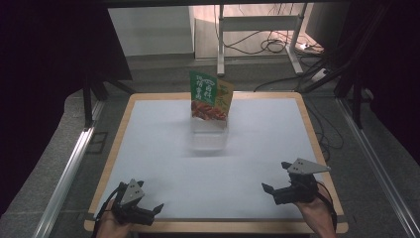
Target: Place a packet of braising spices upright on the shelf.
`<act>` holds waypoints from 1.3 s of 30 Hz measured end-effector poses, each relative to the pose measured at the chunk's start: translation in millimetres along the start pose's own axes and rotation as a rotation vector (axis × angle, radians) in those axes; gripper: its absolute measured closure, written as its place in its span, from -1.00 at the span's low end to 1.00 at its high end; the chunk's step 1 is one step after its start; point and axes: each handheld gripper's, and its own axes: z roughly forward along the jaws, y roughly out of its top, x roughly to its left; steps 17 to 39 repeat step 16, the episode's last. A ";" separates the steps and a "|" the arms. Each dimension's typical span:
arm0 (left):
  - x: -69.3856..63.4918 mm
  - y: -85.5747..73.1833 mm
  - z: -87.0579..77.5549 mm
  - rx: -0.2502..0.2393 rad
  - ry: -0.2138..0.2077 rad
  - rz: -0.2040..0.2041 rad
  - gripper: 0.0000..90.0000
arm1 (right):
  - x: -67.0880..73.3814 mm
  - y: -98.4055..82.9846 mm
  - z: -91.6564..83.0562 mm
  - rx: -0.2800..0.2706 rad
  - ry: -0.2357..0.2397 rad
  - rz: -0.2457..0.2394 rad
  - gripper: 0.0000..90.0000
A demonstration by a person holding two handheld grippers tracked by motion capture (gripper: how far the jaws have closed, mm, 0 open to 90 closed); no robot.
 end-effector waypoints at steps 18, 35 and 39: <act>-0.7 0.8 0.9 0.007 0.000 0.008 -1.00 | -5.5 -35.1 -2.0 0.066 -0.049 0.024 -0.99; -0.7 0.8 0.9 0.007 0.000 0.008 -1.00 | -5.5 -35.1 -2.0 0.066 -0.049 0.024 -0.99; -0.7 0.8 0.9 0.007 0.000 0.008 -1.00 | -5.5 -35.1 -2.0 0.066 -0.049 0.024 -0.99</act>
